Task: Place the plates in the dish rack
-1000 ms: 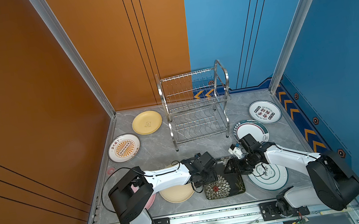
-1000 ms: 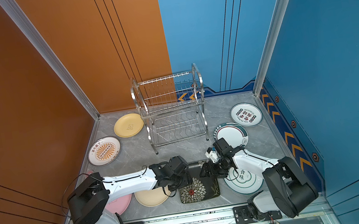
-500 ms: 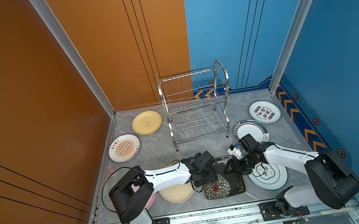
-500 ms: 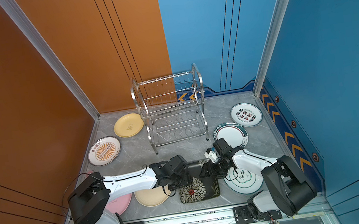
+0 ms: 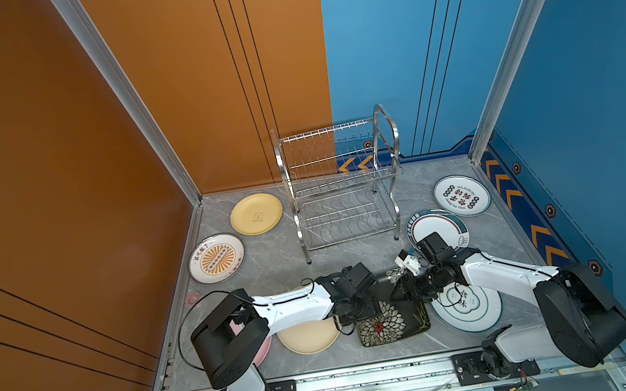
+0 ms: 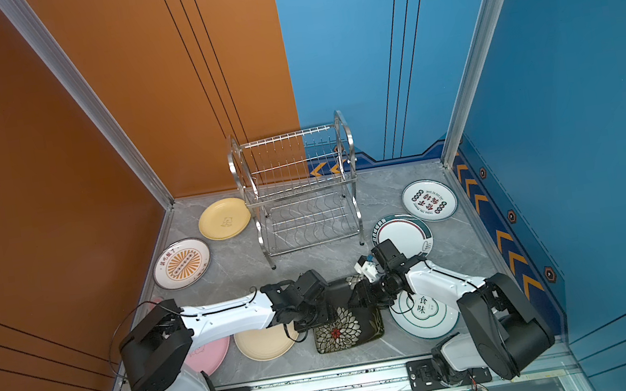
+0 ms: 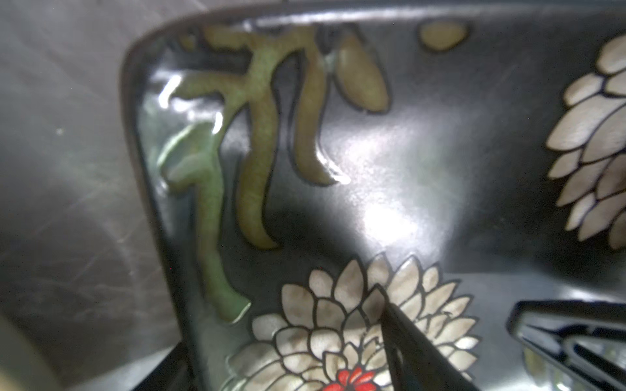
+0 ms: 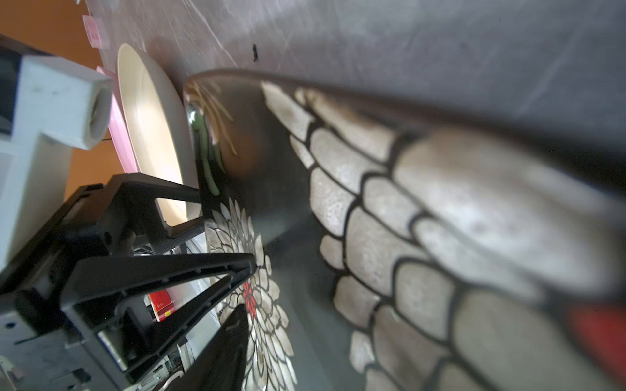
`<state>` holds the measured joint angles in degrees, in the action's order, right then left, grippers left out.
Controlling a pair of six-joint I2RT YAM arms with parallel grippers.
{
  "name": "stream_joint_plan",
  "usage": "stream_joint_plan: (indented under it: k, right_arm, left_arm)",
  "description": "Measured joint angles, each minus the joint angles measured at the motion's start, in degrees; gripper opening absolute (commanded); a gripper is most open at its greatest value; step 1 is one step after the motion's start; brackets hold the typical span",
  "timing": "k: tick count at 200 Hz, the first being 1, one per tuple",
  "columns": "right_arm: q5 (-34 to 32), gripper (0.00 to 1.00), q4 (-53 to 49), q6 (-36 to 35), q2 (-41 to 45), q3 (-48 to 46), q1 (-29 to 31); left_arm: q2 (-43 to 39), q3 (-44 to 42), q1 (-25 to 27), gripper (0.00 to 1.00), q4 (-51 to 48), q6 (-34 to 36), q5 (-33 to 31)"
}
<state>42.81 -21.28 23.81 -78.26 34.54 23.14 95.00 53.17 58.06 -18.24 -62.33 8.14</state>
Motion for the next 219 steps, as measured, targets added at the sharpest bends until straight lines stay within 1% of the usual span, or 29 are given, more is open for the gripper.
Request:
stream_joint_plan:
  k: [27,40,53,67,84,104,130,152,169,173,177,196,219]
  right_arm:
    - [-0.83,0.4,0.26,0.24,0.2,0.0,-0.57]
    - [-0.96,0.33,0.68,0.15,0.74,0.04,-0.72]
    - [-1.4,0.28,0.39,-0.13,1.09,0.04,-0.9]
    - [-1.55,0.21,0.11,-0.52,1.18,0.04,-1.11]
    - [0.42,0.12,-0.22,-0.37,1.81,0.5,-1.46]
    - [0.07,0.0,-1.01,-1.07,2.19,1.6,-1.51]
    - [0.09,0.0,-2.27,-1.09,2.93,2.16,-1.99]
    - [-1.33,0.0,-4.02,-1.05,5.88,2.6,-2.75]
    - [-4.07,0.0,-5.86,-0.59,9.68,2.69,-2.97]
    - [-4.76,0.0,-6.36,-0.39,10.69,2.73,-2.99]
    - [-5.49,0.0,-6.86,-0.24,11.63,2.78,-3.02]
    - [-9.38,0.0,-10.01,1.11,16.94,4.0,-3.23]
    - [-15.02,0.0,-14.05,2.43,21.97,8.2,-3.28]
  left_arm:
    - [0.02,0.0,-0.11,0.75,0.07,0.02,0.94]
    - [0.0,0.0,-0.11,0.76,0.0,0.17,1.22]
    - [-0.04,0.0,-0.24,0.77,-0.02,0.42,1.55]
    - [-0.07,0.0,-0.31,0.78,-0.09,0.68,1.6]
    - [-0.31,0.0,-0.44,0.8,-0.83,1.11,1.55]
    - [-0.66,0.0,-0.5,0.82,-0.81,2.16,1.51]
    - [-2.03,0.17,-1.18,0.84,-1.16,3.21,1.55]
    - [-4.87,1.49,-2.49,0.85,-2.16,4.37,1.57]
    - [-8.02,3.32,-3.87,0.85,-2.1,5.25,1.62]
    - [-8.87,3.74,-4.26,0.9,-2.12,5.49,1.62]
    - [-9.68,4.09,-4.68,0.91,-2.1,5.66,1.64]
    - [-12.96,5.01,-6.88,0.94,-2.21,6.78,2.01]
    - [-14.73,5.07,-9.81,0.96,-2.84,7.87,2.69]
